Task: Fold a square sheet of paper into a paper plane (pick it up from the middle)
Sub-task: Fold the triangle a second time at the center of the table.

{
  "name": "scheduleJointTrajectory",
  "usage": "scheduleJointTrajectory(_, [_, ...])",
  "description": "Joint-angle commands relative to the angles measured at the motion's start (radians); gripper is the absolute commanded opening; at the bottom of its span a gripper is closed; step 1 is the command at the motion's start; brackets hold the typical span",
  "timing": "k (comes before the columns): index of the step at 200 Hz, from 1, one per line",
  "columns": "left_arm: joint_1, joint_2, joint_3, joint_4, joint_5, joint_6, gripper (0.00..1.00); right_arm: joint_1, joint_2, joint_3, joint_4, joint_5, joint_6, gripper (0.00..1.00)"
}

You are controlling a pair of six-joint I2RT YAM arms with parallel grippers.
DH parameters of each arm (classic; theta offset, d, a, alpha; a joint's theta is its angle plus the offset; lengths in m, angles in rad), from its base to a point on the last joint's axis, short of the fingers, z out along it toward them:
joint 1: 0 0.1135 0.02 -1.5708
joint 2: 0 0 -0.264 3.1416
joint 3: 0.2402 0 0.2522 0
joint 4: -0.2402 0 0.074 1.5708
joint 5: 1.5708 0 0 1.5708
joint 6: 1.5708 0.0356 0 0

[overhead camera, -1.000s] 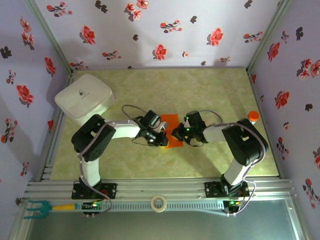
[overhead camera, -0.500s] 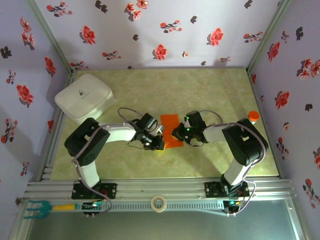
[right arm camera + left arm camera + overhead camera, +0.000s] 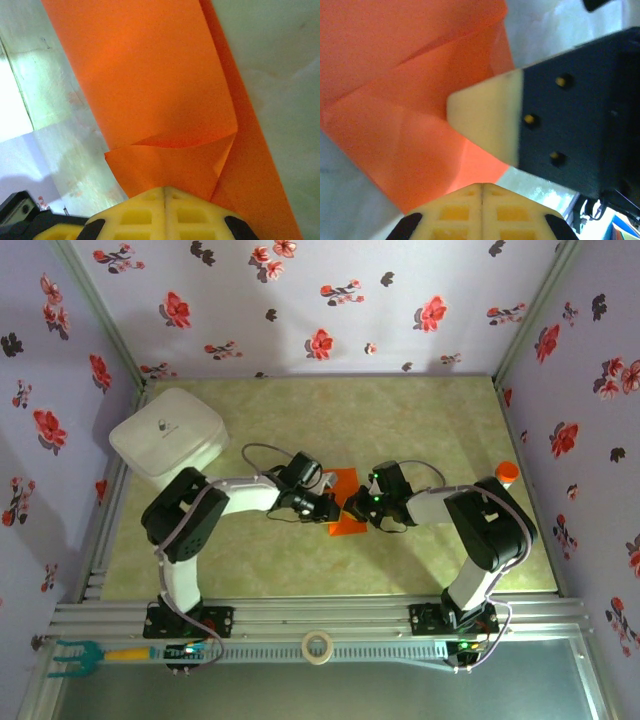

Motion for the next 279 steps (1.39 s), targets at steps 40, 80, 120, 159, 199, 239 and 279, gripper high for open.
scheduleJointTrajectory(40, [0.006, 0.054, -0.031, -0.154, -0.069, 0.031, 0.0, -0.016, 0.004, -0.012, -0.067, 0.049, -0.014, 0.0])
scheduleJointTrajectory(80, [0.006, 0.048, -0.094, -0.143, -0.099, 0.043, 0.0, -0.013, -0.057, 0.019, -0.076, 0.013, -0.033, 0.0])
scheduleJointTrajectory(120, [0.006, 0.039, -0.085, -0.14, -0.107, 0.051, 0.0, 0.04, -0.043, 0.031, -0.054, -0.045, -0.05, 0.0])
scheduleJointTrajectory(159, [0.006, 0.034, -0.087, -0.138, -0.112, 0.05, 0.0, 0.053, 0.022, 0.024, -0.09, -0.007, -0.063, 0.0])
scheduleJointTrajectory(199, [0.006, 0.043, -0.089, -0.146, -0.118, 0.053, 0.0, -0.031, 0.028, 0.011, -0.115, 0.01, -0.096, 0.0])
scheduleJointTrajectory(239, [0.006, 0.053, -0.088, -0.144, -0.116, 0.051, 0.0, -0.106, 0.021, 0.045, -0.145, 0.022, -0.112, 0.0])
scheduleJointTrajectory(279, [0.006, 0.051, -0.093, -0.141, -0.115, 0.05, 0.0, -0.177, 0.023, 0.053, -0.131, 0.058, -0.112, 0.0])
